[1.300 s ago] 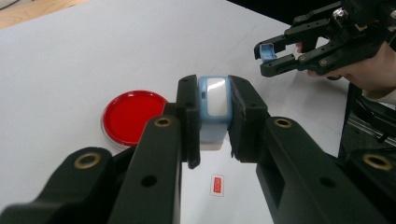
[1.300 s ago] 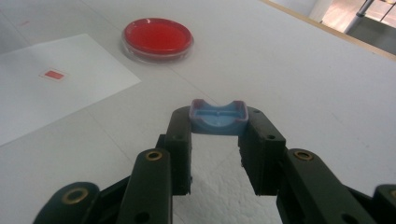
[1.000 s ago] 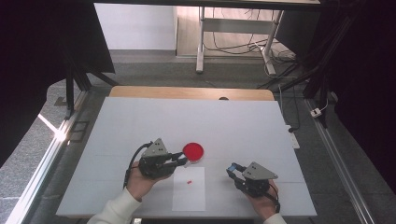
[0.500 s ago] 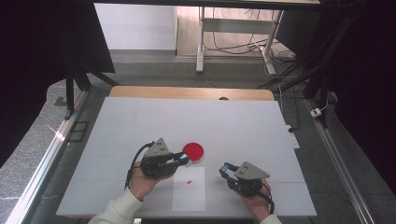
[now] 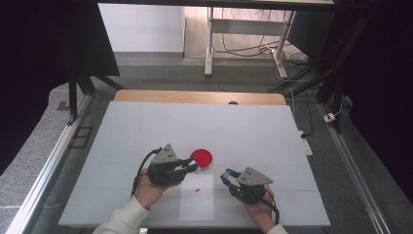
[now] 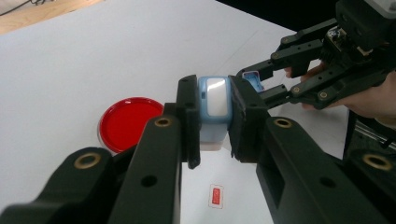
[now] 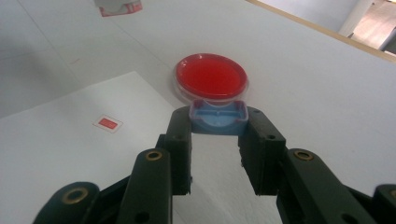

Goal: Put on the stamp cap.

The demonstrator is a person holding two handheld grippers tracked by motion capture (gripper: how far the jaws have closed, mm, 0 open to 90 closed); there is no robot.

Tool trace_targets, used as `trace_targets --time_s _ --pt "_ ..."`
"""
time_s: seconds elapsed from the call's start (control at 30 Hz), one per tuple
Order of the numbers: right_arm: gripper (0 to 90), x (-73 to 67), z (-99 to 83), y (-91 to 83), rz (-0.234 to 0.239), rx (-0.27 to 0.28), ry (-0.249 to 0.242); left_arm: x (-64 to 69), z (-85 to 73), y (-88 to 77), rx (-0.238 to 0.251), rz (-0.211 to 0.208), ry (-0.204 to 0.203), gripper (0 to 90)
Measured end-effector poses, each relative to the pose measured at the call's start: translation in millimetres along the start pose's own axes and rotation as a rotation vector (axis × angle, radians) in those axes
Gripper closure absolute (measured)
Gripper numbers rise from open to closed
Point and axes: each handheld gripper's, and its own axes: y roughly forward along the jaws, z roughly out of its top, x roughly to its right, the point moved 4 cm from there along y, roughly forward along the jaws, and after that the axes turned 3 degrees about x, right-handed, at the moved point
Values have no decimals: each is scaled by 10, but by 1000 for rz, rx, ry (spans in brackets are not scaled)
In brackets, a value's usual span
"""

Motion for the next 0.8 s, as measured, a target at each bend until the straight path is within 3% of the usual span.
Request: trace_targets --time_s 0.13,0.8 --pt "649 -33 20 31 15 9 19 6 8 3 4 3 2 753" --pt "649 -245 126 234 54 11 -17 51 28 24 14 0 9 753"
